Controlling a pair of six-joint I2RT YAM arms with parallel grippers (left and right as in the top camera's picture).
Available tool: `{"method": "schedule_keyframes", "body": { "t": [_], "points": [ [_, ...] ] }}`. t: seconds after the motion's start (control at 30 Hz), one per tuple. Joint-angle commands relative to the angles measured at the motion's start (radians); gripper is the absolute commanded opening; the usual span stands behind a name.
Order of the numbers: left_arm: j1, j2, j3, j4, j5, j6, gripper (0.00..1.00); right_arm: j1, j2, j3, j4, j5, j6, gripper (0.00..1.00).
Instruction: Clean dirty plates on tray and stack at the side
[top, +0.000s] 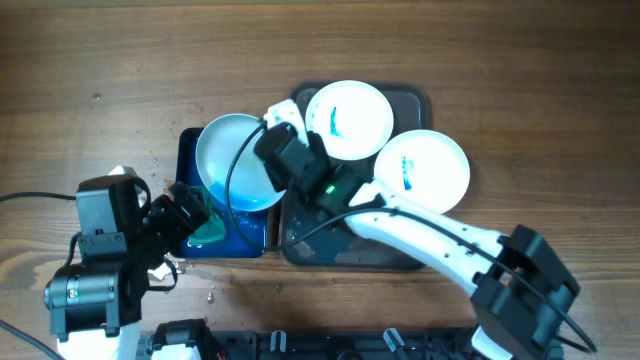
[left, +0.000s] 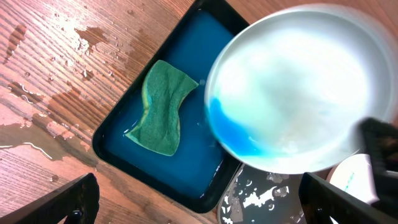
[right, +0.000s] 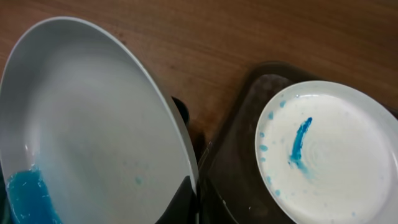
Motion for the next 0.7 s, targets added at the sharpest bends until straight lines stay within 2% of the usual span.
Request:
{"method": "schedule_keyframes", "body": {
  "t": [0.0, 0.17, 0.33, 0.53, 0.67],
  "points": [
    [0.006, 0.000, 0.011, -0.001, 0.012, 0.008, 1.00, 0.062, -0.025, 0.012, 0.082, 0.231, -0.091, 0.04],
    [0.006, 0.000, 0.011, 0.000, 0.012, 0.008, 1.00, 0.152, -0.097, 0.012, 0.222, 0.388, -0.448, 0.04],
    [0.006, 0.000, 0.011, 0.000, 0.012, 0.008, 1.00, 0.160, -0.103, 0.012, 0.235, 0.424, -0.535, 0.04],
    [0.006, 0.000, 0.011, 0.000, 0.012, 0.008, 1.00, 0.209, -0.103, 0.012, 0.329, 0.502, -0.764, 0.04],
    [0.005, 0.000, 0.011, 0.000, 0.012, 0.008, 0.99, 0.220, -0.103, 0.012, 0.356, 0.520, -0.792, 0.04]
  ]
}}
